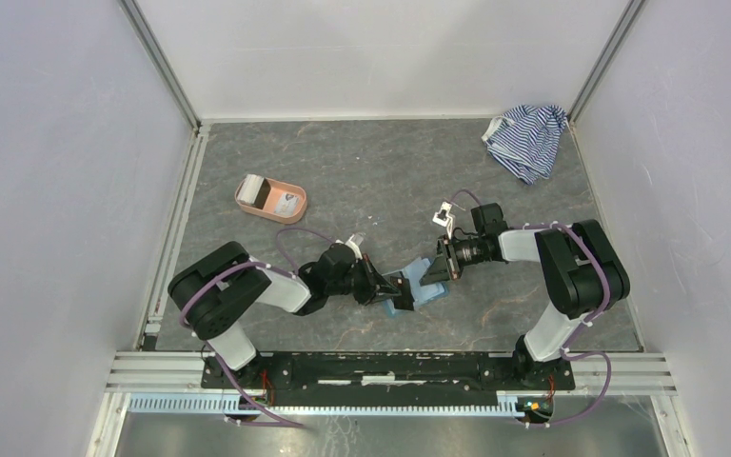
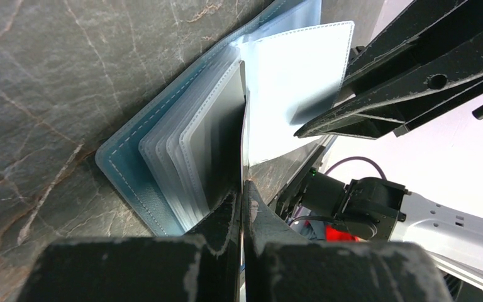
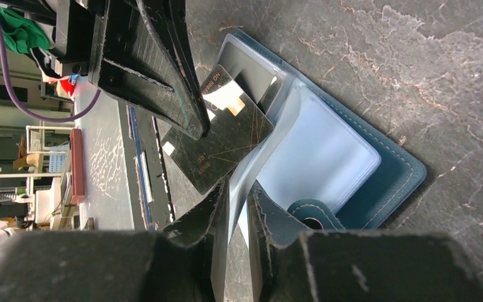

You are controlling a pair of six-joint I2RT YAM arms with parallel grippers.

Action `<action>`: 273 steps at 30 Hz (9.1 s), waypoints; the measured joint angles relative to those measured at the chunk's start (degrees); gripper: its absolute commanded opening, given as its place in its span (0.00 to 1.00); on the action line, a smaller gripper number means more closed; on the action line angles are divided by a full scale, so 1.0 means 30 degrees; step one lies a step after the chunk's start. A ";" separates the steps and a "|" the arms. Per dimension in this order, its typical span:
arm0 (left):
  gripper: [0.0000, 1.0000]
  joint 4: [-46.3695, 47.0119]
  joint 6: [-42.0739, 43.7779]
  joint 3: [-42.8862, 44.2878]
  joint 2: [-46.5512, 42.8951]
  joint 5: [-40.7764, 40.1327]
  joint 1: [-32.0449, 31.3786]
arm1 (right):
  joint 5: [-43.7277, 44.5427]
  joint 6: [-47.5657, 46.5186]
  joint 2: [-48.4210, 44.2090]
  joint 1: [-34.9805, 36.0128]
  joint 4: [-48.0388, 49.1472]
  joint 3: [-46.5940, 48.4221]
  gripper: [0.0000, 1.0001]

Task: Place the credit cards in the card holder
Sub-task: Insert the credit card into the card holder.

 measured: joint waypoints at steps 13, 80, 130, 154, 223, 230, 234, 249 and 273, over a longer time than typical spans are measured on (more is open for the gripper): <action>0.02 0.2667 -0.0007 0.0197 0.1996 0.1508 0.0495 | -0.0051 0.0146 0.0000 0.0015 0.0211 0.0000 0.18; 0.02 1.0783 0.4051 -0.5770 -0.2820 0.2769 0.1668 | -0.1953 0.1610 -0.0947 0.1107 0.0918 0.1144 0.00; 0.02 1.6320 0.2317 -0.3388 0.5595 0.3942 0.1384 | -0.2681 -0.2142 -0.0131 0.1282 -0.3060 0.2149 0.00; 0.02 1.6313 0.2302 -0.1967 0.7155 0.4218 0.1384 | -0.3140 -0.9493 0.3606 -0.0102 -1.0790 0.5355 0.01; 0.02 1.6313 -0.2652 0.1137 1.0091 0.4605 0.0940 | 0.1953 -0.5595 0.0780 -0.2273 -0.6608 0.3759 0.48; 0.02 1.5358 -0.2331 0.1246 0.9566 0.3912 0.0612 | 0.2069 -0.5836 0.0707 -0.2331 -0.6645 0.3759 0.48; 0.02 1.4309 -0.1698 0.1246 0.9005 0.3104 0.0313 | 0.2084 -0.6011 0.0517 -0.2397 -0.6674 0.3759 0.49; 0.02 0.9588 0.1377 0.1559 0.6506 0.0685 -0.0379 | 0.1916 -0.6601 0.0000 -0.2463 -0.7067 0.3759 0.49; 0.02 1.1963 0.1406 0.0867 0.7023 -0.2521 -0.1778 | 0.1457 -0.7038 -0.0138 -0.2645 -0.7359 0.3759 0.50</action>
